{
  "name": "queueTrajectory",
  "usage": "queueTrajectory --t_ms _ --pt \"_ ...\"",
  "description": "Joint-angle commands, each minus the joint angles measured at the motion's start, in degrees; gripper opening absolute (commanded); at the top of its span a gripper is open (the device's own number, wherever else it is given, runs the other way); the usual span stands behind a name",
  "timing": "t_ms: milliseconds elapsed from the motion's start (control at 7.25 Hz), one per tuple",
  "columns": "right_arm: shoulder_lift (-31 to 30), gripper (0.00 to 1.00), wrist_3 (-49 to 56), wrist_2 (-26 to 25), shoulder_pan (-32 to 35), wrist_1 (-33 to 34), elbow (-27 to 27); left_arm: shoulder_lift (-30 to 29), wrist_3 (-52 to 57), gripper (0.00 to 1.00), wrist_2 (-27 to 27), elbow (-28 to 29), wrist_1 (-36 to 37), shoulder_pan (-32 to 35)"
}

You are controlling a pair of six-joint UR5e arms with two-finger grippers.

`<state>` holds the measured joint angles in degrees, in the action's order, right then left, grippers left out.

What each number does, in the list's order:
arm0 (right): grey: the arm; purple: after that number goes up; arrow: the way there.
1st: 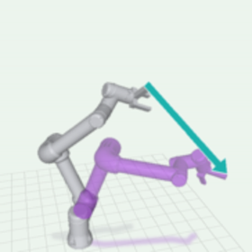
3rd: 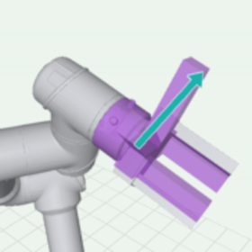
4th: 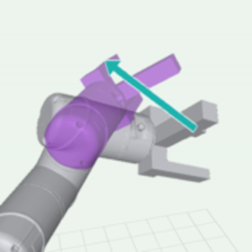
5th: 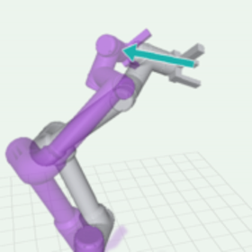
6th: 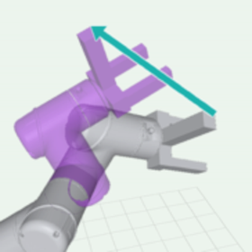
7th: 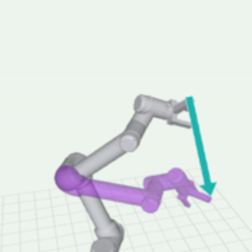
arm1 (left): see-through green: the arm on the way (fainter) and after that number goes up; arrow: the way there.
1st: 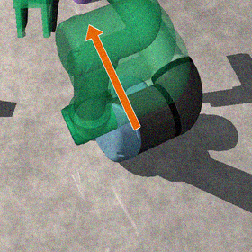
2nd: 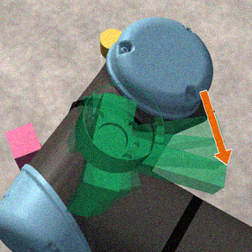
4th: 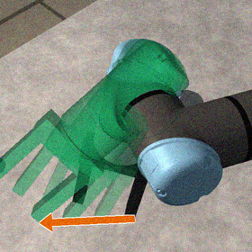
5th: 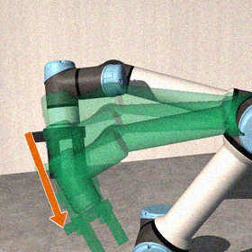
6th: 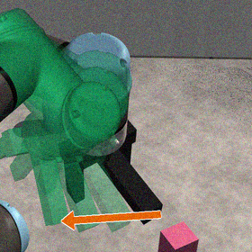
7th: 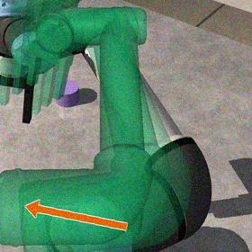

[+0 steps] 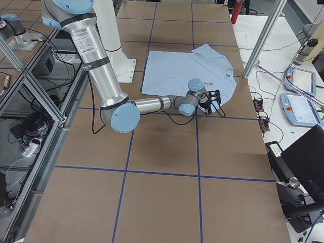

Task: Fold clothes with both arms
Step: 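Move the right gripper over the shirt toward its collar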

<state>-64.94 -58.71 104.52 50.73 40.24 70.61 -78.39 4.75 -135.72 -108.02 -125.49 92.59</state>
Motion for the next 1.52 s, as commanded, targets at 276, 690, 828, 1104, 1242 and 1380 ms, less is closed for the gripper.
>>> queueTrajectory --t_ms 276,690,828,1104,1242,1380 --pt "12.95 0.0 -8.57 -7.01 -4.37 25.17 6.82 0.08 0.0 1.0 -0.07 -0.09 -0.02 0.04" --pt "22.21 0.0 -14.42 -18.46 -11.95 26.9 -1.07 0.08 0.09 1.0 -0.07 -0.09 -0.02 0.04" --pt "22.84 0.0 -14.33 -18.56 -12.66 26.9 -1.53 0.08 0.09 1.0 -0.07 -0.09 -0.02 0.04" --pt "23.9 0.99 -14.07 -18.83 -13.2 26.9 -2.06 0.08 -0.09 1.0 -0.07 -0.09 -0.02 0.04" --pt "25.47 1.0 -14.15 -18.39 -13.03 26.99 -2.15 -0.01 -0.09 1.0 0.02 -0.09 0.07 0.04" --pt "26.7 1.0 -13.81 -14.21 -10.85 27.43 -2.06 -0.18 -0.18 1.0 0.02 0.09 0.07 -0.04"
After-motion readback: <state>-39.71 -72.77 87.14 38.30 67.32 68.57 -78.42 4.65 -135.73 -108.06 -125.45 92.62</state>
